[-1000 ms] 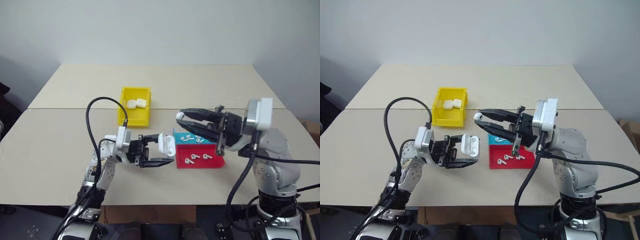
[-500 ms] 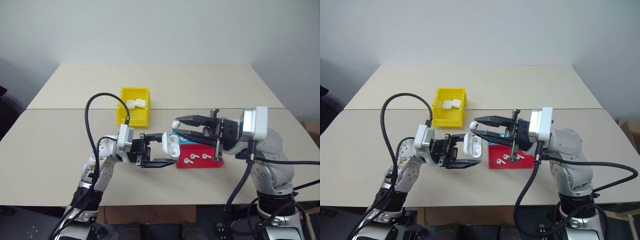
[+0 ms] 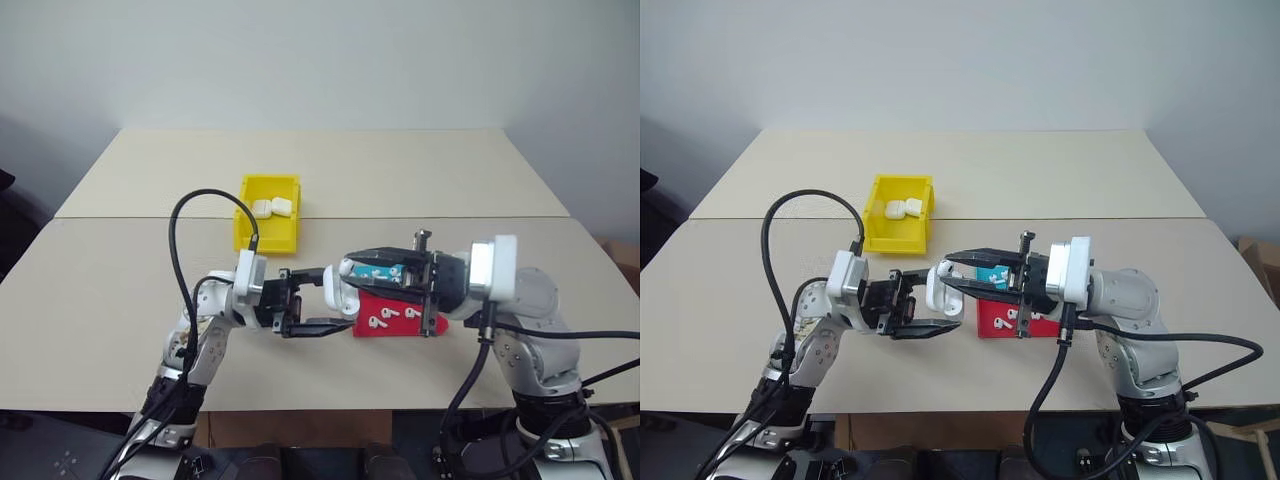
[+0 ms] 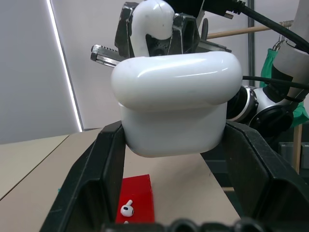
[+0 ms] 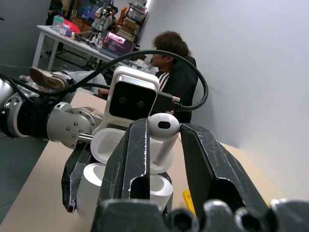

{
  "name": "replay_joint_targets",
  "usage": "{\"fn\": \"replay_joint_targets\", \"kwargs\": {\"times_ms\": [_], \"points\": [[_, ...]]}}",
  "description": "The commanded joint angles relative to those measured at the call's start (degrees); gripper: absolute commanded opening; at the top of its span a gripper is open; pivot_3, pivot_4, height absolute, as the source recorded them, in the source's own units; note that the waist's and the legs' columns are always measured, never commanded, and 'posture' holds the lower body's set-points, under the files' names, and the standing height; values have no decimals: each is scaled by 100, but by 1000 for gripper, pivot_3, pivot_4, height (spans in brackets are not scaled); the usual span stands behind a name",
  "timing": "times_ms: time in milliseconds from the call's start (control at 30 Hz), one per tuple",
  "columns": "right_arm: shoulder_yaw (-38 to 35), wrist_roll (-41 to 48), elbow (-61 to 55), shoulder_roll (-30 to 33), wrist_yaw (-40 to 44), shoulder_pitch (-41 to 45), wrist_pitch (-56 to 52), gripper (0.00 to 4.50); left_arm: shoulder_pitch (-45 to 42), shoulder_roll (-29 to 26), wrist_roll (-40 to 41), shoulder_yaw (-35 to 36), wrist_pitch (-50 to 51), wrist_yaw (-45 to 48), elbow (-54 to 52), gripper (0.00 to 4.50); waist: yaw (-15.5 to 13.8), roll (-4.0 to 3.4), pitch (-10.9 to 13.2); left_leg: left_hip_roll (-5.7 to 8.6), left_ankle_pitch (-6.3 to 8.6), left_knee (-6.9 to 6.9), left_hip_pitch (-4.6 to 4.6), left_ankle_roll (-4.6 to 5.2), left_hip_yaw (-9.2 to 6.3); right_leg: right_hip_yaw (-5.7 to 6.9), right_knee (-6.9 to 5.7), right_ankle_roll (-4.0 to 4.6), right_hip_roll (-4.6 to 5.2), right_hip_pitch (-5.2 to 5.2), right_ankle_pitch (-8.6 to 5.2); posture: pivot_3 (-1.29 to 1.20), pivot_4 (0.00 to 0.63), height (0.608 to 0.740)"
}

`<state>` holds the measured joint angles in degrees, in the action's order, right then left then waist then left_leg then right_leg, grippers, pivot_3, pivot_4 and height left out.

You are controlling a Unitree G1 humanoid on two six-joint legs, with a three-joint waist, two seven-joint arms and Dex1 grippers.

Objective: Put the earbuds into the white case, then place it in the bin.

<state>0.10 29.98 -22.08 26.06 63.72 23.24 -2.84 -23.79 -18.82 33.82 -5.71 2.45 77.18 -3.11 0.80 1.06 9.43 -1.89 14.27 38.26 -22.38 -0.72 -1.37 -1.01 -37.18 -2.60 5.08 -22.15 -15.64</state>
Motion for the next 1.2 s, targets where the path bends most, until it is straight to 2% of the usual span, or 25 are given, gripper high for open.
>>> {"fn": "replay_joint_targets", "kwargs": {"times_ms": [33,633,767,1033,1200], "points": [[27,-50,-8,66,11,-29,208,1117,2,30,135,28,-40,20,-232,2743,0,0,0,0,0,0,0,0,0,0,0,0,0,1,0,0,150,740],[152,-117,193,190,66,-63,380,1117,-4,90,119,44,-112,29,-170,2743,1,0,0,0,0,0,0,0,0,0,0,0,0,0,0,0,150,740],[163,-121,215,257,149,-67,417,2033,-17,109,108,41,-132,42,-143,2743,-1,0,0,0,0,0,0,0,0,0,0,0,0,0,0,0,150,740],[75,-79,248,326,100,-30,426,2033,-35,128,33,38,-220,85,-29,2743,-1,0,0,0,0,0,0,0,0,0,0,0,0,0,0,0,150,740],[-461,629,80,761,-62,51,-273,2033,57,-145,-159,204,-562,302,357,2743,-5,0,0,0,0,0,0,0,0,0,1,0,0,0,0,0,150,740]]}}
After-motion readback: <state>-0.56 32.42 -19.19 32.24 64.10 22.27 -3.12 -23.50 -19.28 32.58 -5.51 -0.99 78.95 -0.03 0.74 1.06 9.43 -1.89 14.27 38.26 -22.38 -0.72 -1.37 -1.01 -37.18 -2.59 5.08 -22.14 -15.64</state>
